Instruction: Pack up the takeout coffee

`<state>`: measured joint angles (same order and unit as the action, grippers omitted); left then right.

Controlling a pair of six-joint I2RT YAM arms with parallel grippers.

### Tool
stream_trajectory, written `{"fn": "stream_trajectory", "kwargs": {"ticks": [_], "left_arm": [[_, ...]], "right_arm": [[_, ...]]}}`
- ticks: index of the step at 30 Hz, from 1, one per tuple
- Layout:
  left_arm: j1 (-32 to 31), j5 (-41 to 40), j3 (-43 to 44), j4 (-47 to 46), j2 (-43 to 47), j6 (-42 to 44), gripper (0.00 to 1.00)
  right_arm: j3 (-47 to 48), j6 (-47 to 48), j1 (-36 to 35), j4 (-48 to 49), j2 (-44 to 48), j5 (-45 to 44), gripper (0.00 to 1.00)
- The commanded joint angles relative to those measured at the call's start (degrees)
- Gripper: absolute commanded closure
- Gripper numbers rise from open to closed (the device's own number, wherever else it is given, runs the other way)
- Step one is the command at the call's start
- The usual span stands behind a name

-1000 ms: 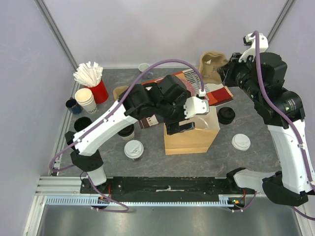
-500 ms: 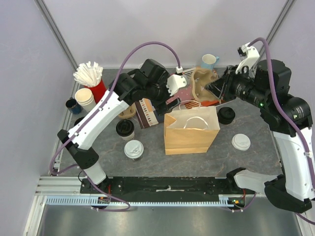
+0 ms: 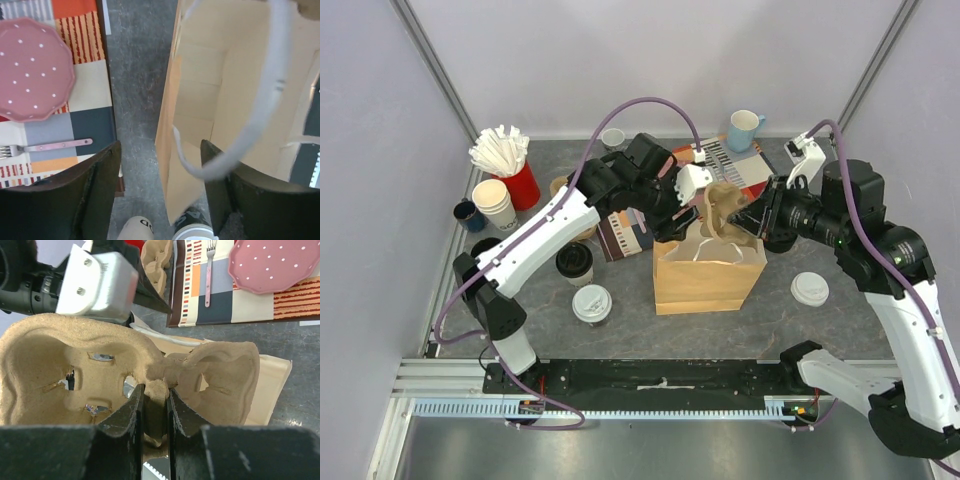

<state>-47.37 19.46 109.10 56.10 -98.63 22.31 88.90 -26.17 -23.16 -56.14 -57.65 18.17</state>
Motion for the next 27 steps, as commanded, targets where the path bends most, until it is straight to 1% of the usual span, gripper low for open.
{"fn": "stream_trajectory", "kwargs": {"ticks": [1, 3, 4, 8, 9, 10, 12, 16, 19, 25, 27], "left_arm": [[0.1, 0.0, -2.8, -6.4, -0.3, -3.8, 0.43], [0.0, -0.1, -2.5, -6.6, -0.6, -5.2, 0.59], [0.1, 0.2, -2.5, -6.6, -0.3, -5.8, 0.72], [0.0, 3.8, -3.3, -5.7, 1.3, -7.4, 0.86], [0.1, 3.9, -3.5, -5.4, 1.4, -8.1, 0.96], [0.3, 3.8, -3.5, -5.3, 1.6, -8.6, 0.98], [0.8, 3.8, -3.5, -5.2, 1.6, -11.0, 0.98], [4.2, 3.7, -2.1, -5.6, 1.2, -15.3, 0.98], [5.5, 3.5, -2.4, -6.3, 1.1, -14.7, 0.98], [5.8, 1.0, -4.1, -7.5, 0.8, -12.7, 0.98], [6.2, 0.8, -4.2, -7.8, 0.5, -12.4, 0.98]], "right_arm": [[-2.8, -0.9, -0.2, 4.7, 1.3, -0.6, 1.0], [-5.0, -1.0, -0.2, 4.8, 1.4, -0.8, 1.0], [-5.8, -0.8, -0.1, 4.8, 1.6, -1.2, 1.0], [-7.1, 0.2, -0.2, 4.8, 3.5, -3.4, 1.0], [-7.3, 0.4, -0.2, 4.9, 3.7, -3.4, 1.0], [-8.3, 0.6, -0.2, 4.5, 3.7, -3.3, 1.0], [-9.5, 1.6, -0.2, 3.9, 3.6, -3.2, 1.0], [-11.8, 3.8, -0.1, 1.0, 3.9, -4.1, 1.0], [-11.3, 3.9, -0.2, 1.1, 4.6, -3.0, 1.0], [-9.5, 4.6, -0.2, 1.4, 4.1, 9.4, 1.0], [-8.7, 6.7, -0.2, 0.1, 4.4, 14.0, 1.0]]}}
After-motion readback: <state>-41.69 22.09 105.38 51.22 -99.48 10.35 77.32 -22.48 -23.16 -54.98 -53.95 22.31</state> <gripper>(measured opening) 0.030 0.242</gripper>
